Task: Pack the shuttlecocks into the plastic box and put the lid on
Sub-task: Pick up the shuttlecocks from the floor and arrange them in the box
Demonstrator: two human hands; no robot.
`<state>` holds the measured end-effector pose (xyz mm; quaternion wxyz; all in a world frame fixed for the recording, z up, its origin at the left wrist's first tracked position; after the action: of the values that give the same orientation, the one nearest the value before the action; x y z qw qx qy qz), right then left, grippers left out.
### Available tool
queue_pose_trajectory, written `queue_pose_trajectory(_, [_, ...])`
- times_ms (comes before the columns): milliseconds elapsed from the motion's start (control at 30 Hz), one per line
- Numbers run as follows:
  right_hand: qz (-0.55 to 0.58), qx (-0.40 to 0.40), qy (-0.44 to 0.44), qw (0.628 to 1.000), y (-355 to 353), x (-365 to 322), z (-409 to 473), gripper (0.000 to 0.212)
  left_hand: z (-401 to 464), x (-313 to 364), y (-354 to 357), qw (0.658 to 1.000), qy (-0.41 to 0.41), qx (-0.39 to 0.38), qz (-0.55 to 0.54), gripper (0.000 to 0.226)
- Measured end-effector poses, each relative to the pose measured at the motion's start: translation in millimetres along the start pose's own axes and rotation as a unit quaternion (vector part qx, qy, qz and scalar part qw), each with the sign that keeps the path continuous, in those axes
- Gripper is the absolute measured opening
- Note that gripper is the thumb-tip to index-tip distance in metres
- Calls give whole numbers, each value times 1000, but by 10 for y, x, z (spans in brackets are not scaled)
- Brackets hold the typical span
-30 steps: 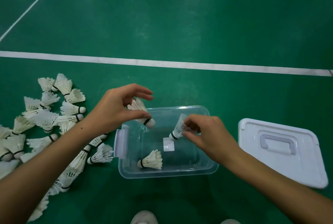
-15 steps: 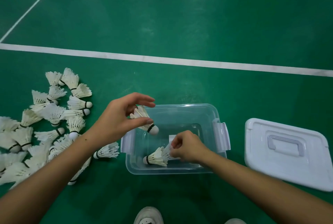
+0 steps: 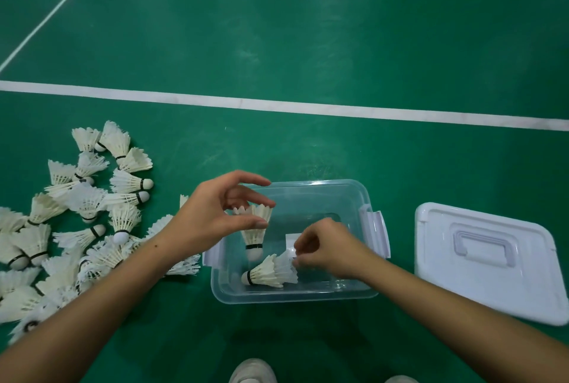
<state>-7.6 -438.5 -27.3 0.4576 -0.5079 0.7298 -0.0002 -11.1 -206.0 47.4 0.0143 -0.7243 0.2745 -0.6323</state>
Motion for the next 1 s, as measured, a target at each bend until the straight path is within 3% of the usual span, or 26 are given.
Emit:
queue_pose_trajectory(133, [-5, 130, -165, 978, -360, -160, -320, 44, 138, 83, 161, 999, 13, -47, 14, 69])
queue_pose_trajectory(267, [-70, 170, -254, 950, -467, -227, -371, 56, 241, 144, 300, 997, 47, -52, -6, 90])
queue_pose_trajectory(467, [-31, 141, -260, 955, -533, -219, -332, 51, 250, 77, 407, 998, 50, -41, -16, 101])
queue_pose_trajectory(700, [-96, 97, -253, 958, -439, -97, -354, 13, 174, -56, 574, 996, 81, -21, 9, 86])
queue_pose_trajectory(867, [-138, 109, -157, 972, -376, 0, -394, 6, 101, -315, 627, 996, -35, -75, -40, 98])
queue_pose_trajectory(1000, [-173, 108, -98, 974, -296, 38, -355, 3, 116, -529, 737, 984, -113, -132, 42, 100])
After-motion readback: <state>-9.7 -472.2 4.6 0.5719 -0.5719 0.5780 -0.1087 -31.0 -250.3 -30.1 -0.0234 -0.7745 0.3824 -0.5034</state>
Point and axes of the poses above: each hand's wrist, its own z-axis towards the middle knuckle, its own y-axis out of the palm, x = y × z, the point moved 2 cm from there along z, towards the middle knuckle, and after that the axes turned 5 degrees about -x, right-handed, at the moved point
